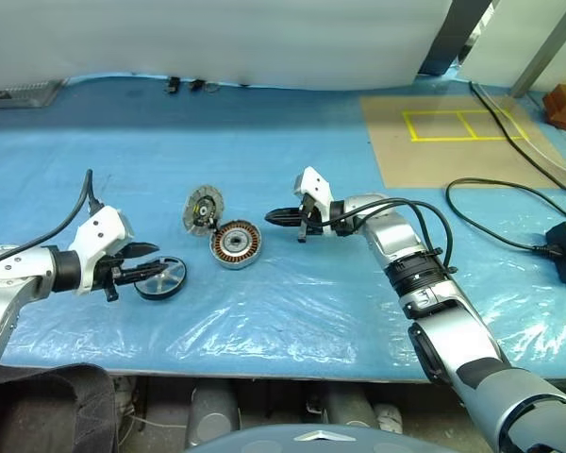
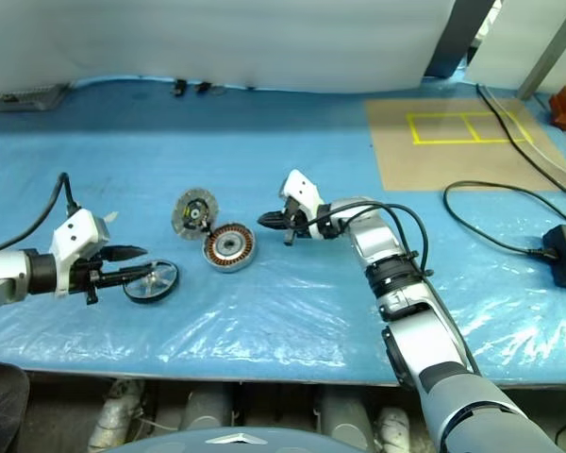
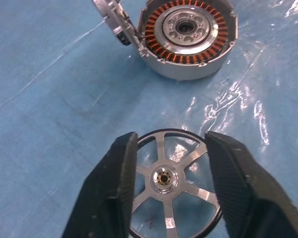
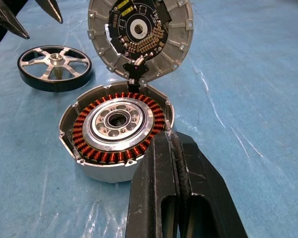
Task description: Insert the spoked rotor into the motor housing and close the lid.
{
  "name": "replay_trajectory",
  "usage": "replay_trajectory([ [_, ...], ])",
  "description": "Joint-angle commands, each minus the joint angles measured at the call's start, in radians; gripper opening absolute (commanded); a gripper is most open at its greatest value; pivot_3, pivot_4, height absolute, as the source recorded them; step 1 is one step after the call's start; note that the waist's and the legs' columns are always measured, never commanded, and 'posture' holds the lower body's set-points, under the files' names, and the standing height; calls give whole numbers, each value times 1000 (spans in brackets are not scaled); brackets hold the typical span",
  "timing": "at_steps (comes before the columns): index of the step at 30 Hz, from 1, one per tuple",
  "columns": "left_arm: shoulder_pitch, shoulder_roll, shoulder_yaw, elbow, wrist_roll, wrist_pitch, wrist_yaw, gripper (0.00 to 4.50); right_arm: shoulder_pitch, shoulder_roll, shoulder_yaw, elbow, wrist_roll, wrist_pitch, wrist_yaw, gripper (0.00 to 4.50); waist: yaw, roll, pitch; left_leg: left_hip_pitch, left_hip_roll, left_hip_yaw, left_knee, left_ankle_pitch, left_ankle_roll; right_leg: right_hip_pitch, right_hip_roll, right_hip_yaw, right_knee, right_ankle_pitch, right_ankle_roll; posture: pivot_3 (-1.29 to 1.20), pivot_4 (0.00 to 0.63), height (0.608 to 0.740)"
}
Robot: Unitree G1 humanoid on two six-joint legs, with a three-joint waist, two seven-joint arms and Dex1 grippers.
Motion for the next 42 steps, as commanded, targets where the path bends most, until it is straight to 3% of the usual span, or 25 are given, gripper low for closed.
replay_trajectory([
  [1, 25, 37, -5, -39, 30, 8, 2, 2884, -11, 4, -2, -17, 5, -18, -4, 0, -1, 0, 0, 0, 0, 0, 0, 0, 0, 0, 0, 0, 0, 0, 0, 0, 150, 740],
  [21, 57, 39, -72, -4, 94, 20, 12, 2884, 12, 6, 14, -20, -17, -48, -26, 0, -1, 0, 0, 0, 0, 0, 0, 0, 0, 0, 0, 0, 0, 0, 0, 0, 150, 740],
  [28, 56, 33, -96, 25, 107, -7, -1, 607, 9, 8, 13, -27, -16, -49, -26, 0, 0, 0, 0, 0, 0, 0, 0, 0, 0, 0, 0, 0, 0, 0, 0, 0, 150, 740],
  [41, 67, 29, -57, 19, 72, 1, -8, 607, 0, 18, 13, -7, -18, -66, -37, 0, -3, 0, 0, 0, 0, 0, 0, 0, 0, 0, 0, 0, 0, 0, 0, 0, 150, 740],
  [42, 69, 25, -51, 15, 66, 6, -5, 777, 1, 19, 15, -6, -20, -68, -37, 0, -3, 0, 0, 1, 0, 0, 0, 0, 0, 0, 0, 0, 0, 0, 0, 0, 150, 740],
])
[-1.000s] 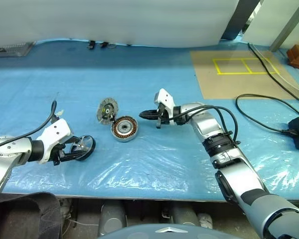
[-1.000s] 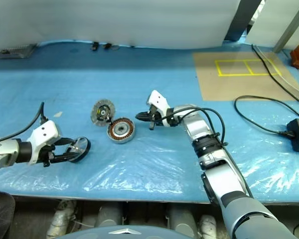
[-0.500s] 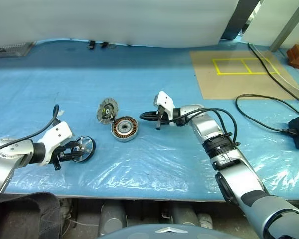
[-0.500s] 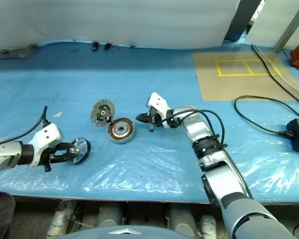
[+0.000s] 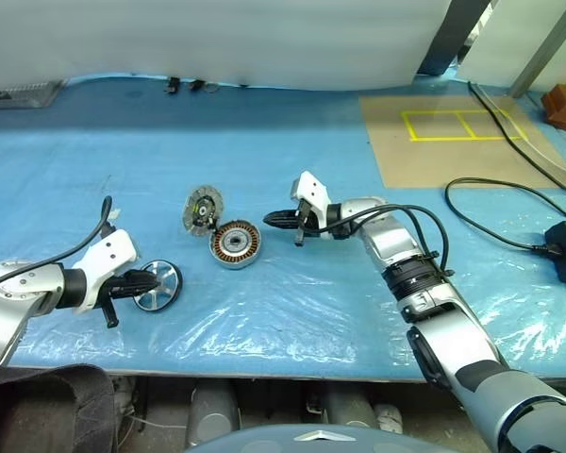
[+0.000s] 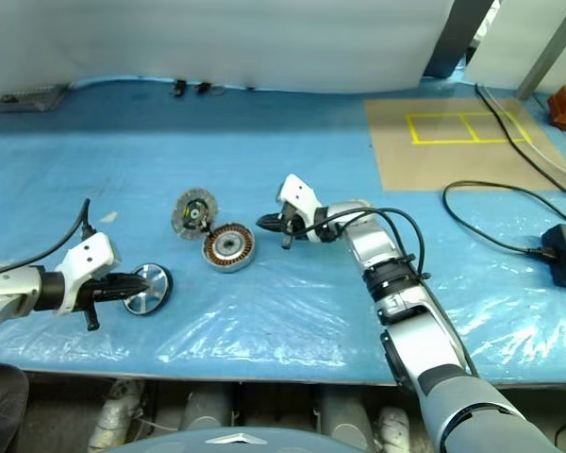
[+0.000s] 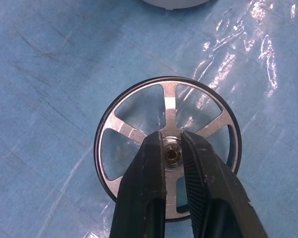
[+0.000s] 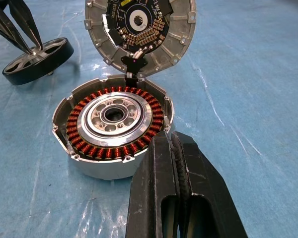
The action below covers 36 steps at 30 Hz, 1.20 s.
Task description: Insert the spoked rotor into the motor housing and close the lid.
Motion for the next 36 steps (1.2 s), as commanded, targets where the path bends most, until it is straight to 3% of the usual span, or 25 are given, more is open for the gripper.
replay_trajectory([
  [1, 13, 1, 32, -14, -16, 22, 4, 1000, -15, 9, 0, -9, 4, -25, -2, 0, 0, 0, 0, 0, 0, 0, 0, 0, 0, 0, 0, 0, 0, 0, 0, 0, 150, 740],
  [5, 10, 1, 24, -16, 12, 24, 45, 2199, -16, 7, 1, -8, 2, -25, 1, 0, 2, 0, 0, 0, 0, 0, 0, 0, 0, 0, 0, 0, 0, 0, 0, 0, 150, 740],
  [27, 37, -10, -42, -5, 38, 40, 47, 2199, -21, 11, 3, -8, -7, -37, 4, 0, 1, 0, 0, 0, 0, 0, 0, 0, 0, 0, 0, 0, 0, 0, 0, 0, 150, 740],
  [32, 20, -26, -57, -17, 27, 65, 51, 1316, -24, 9, -4, -11, -3, -37, 2, 0, 5, 2, 0, 2, 0, 0, 0, 0, 0, 2, -1, 0, 1, 0, 0, 0, 150, 740],
  [36, 16, -40, -57, -38, 22, 86, 60, 1316, -22, 6, -7, -17, 0, -34, 2, 0, 6, 2, 0, 4, -1, 0, 1, -2, 3, 4, -1, 0, 1, 0, 0, 0, 150, 740],
])
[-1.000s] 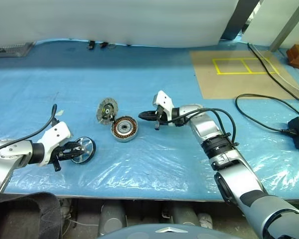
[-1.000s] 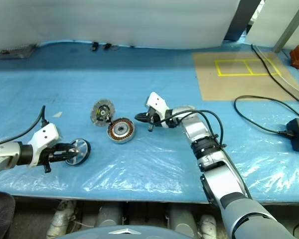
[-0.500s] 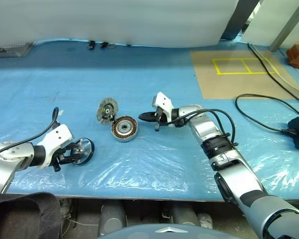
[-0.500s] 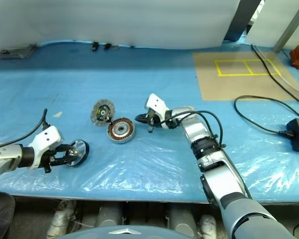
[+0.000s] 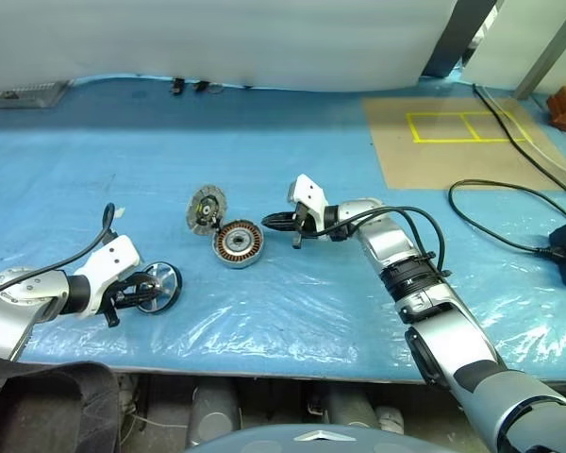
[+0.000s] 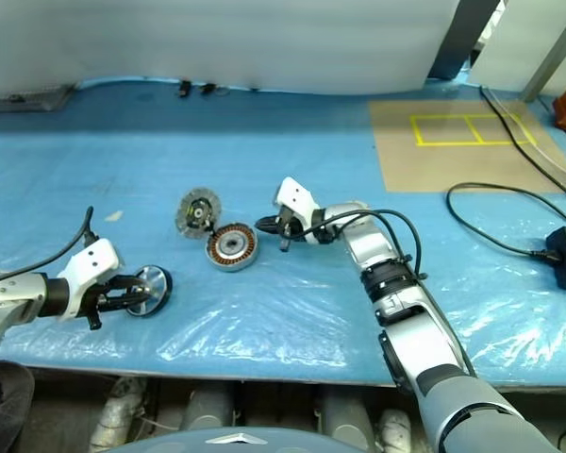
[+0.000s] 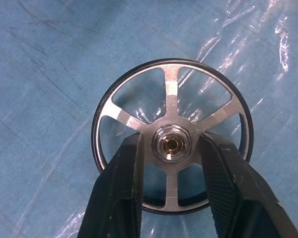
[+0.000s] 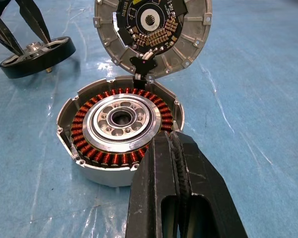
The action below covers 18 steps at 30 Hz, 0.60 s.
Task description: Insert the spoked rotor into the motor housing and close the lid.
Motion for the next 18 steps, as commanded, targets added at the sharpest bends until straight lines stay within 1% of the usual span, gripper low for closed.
replay_trajectory([
  [1, 11, -20, -25, -21, -4, 30, 11, 1316, -22, 1, -18, -33, 20, -7, -1, 0, 0, 0, 0, 0, 0, 0, 0, 0, 0, 0, 0, 0, 0, 0, 0, 0, 150, 740],
  [5, 18, -34, -12, -44, -11, 35, 23, 1316, -20, 4, -16, -32, 19, -7, -5, 0, 0, 1, 0, 1, 0, 0, 0, 0, 1, 1, 0, 0, 0, 0, 0, 0, 150, 740],
  [7, 17, -54, 12, -70, -39, 42, 24, 1316, -18, 2, -14, -35, 20, -7, 0, 0, 0, 1, 0, 0, 0, 0, 0, 0, 1, 1, 0, 0, 0, 0, 0, 0, 150, 740],
  [11, 22, -76, 116, -131, -138, 103, 17, 1316, -29, 0, -18, -21, 22, -11, 6, 0, -2, -1, 1, -1, 0, 0, 0, 0, 1, 0, 0, 0, 0, 0, 0, 0, 150, 740],
  [13, 14, -88, 168, -153, -205, 135, 14, 1316, -24, -8, -29, -34, 44, 2, 34, 0, -3, -1, 1, -2, 1, 0, 0, 0, 0, -1, 1, 0, 0, 0, 0, 0, 150, 740],
  [16, 13, -96, 205, -197, -295, 183, 1, 1316, 0, -36, -34, -77, 72, 34, 84, 0, -2, -1, 1, -3, 0, 0, 0, 0, 0, -2, 1, 0, 0, 0, 0, 0, 150, 740],
  [18, 2, -112, 205, -232, -348, 214, 13, 1316, 19, -58, -31, -97, 74, 40, 97, 0, -2, -1, 1, -3, 0, 0, 0, 0, 1, -2, 1, 0, -1, 0, 0, 0, 150, 740],
])
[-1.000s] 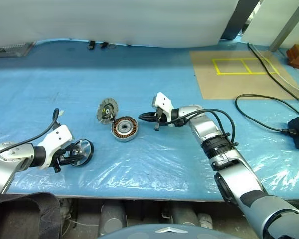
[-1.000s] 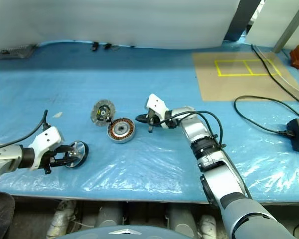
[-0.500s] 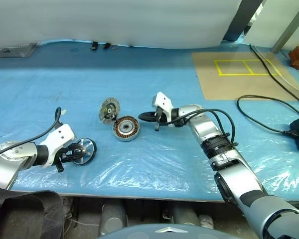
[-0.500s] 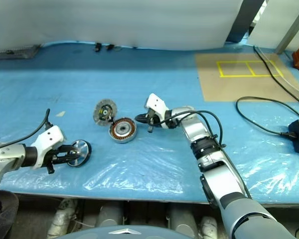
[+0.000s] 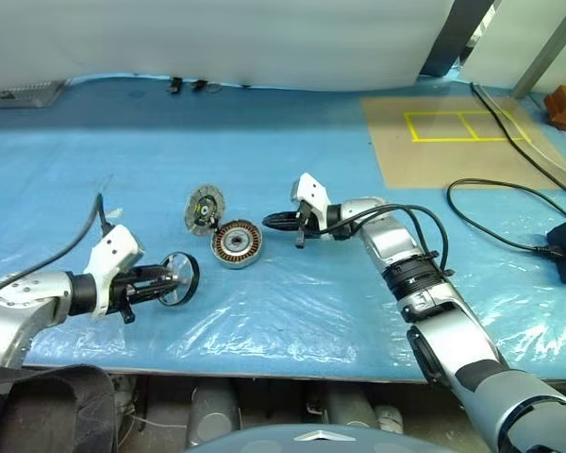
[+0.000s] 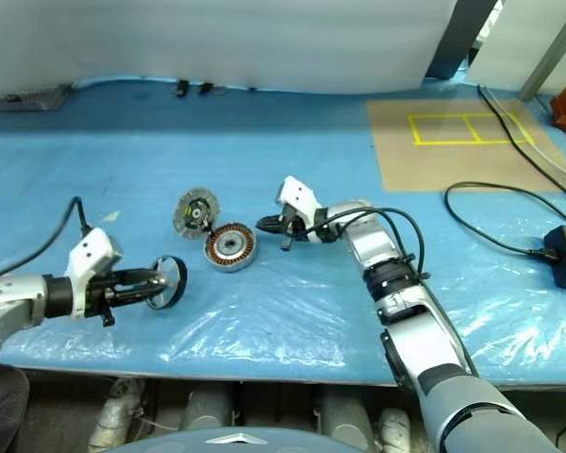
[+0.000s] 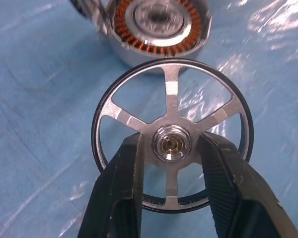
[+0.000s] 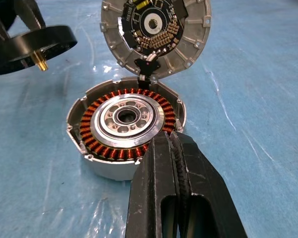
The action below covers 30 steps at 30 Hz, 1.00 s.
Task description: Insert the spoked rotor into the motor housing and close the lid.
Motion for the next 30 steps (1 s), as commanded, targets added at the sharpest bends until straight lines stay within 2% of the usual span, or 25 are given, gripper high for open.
replay_trajectory([
  [1, -33, -29, 22, -85, -103, 52, 20, 1316, 27, -34, -18, -73, 33, 13, 36, 0, 0, 0, 0, 0, 0, 0, 0, 0, 0, 0, 0, 0, 0, 0, 0, 0, 150, 740],
  [5, -115, -86, -34, -118, -141, 92, 90, 1316, 57, -87, -31, -104, 41, 34, 57, 0, 7, 0, 0, -1, 0, 0, 1, 0, 0, 0, 0, 0, 0, 0, 0, 0, 150, 740],
  [9, -220, -152, -127, -58, -93, 62, 151, 1316, 83, -118, -37, -145, 64, 47, 78, 0, 3, 0, 0, -1, -1, 0, 4, 0, 0, 0, 0, 0, 2, 0, 0, 0, 150, 740],
  [22, -549, -108, -351, 225, 98, -14, 54, 1316, 153, -119, -1, -265, 70, 115, 62, 0, 1, 0, 0, -6, -1, -3, 6, 3, -2, -2, 1, -1, 2, 0, 0, 0, 150, 740],
  [30, -631, -148, -419, 297, 165, -40, 25, 1316, 155, -121, 3, -268, 69, 117, 49, 0, 1, 0, 0, -8, -1, -4, 6, 3, -3, -2, 1, -2, 2, 0, 0, 0, 150, 740],
])
